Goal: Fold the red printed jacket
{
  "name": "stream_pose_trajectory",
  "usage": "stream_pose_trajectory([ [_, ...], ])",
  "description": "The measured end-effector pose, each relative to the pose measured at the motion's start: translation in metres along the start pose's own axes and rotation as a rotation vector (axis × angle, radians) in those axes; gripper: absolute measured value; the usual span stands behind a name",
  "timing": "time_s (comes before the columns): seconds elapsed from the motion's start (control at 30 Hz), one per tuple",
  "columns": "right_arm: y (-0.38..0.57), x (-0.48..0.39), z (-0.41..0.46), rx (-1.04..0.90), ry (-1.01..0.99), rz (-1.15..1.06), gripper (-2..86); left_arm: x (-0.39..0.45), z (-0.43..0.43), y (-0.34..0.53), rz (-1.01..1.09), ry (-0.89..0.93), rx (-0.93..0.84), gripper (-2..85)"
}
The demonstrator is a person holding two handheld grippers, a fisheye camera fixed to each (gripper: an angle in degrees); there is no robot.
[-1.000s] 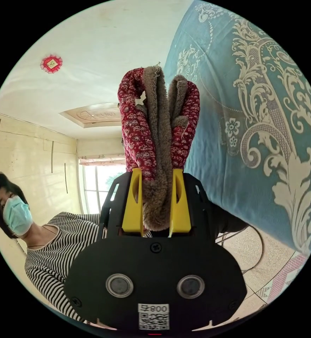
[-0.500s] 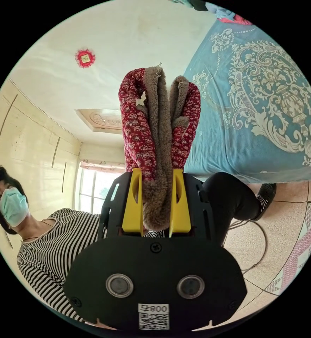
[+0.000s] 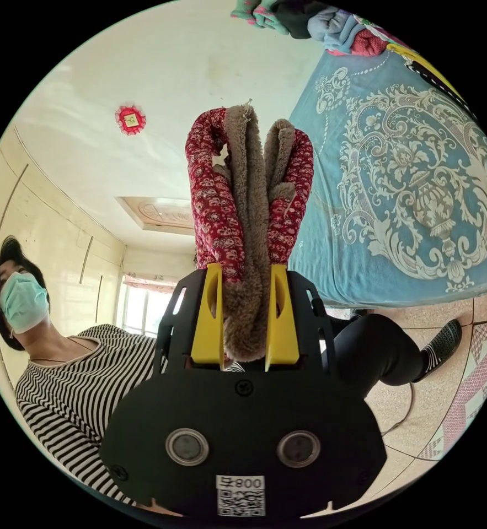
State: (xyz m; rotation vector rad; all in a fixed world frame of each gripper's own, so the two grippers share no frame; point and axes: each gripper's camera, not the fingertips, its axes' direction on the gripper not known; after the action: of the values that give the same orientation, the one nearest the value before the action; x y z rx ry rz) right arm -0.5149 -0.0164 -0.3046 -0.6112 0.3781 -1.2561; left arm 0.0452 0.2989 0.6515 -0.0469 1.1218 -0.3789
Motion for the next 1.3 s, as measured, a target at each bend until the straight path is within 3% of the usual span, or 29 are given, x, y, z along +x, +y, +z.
stream_pose_trajectory([
  [0.3,-0.083,-0.055,-0.043,0.023,-0.026,0.06,12.7,0.084,0.031,-0.152,-0.041,-0.033,-0.015,17.8],
  [0.5,-0.108,-0.132,-0.121,0.074,-0.011,0.082,12.7,0.17,0.098,-0.25,-0.059,-0.012,-0.073,17.9],
  [0.87,-0.143,-0.249,-0.293,0.224,0.121,0.086,12.7,0.278,0.25,-0.444,0.016,0.068,-0.221,17.9],
  [1.3,-0.227,-0.349,-0.362,0.31,0.283,0.072,12.7,0.355,0.338,-0.648,0.143,0.124,-0.313,18.0],
])
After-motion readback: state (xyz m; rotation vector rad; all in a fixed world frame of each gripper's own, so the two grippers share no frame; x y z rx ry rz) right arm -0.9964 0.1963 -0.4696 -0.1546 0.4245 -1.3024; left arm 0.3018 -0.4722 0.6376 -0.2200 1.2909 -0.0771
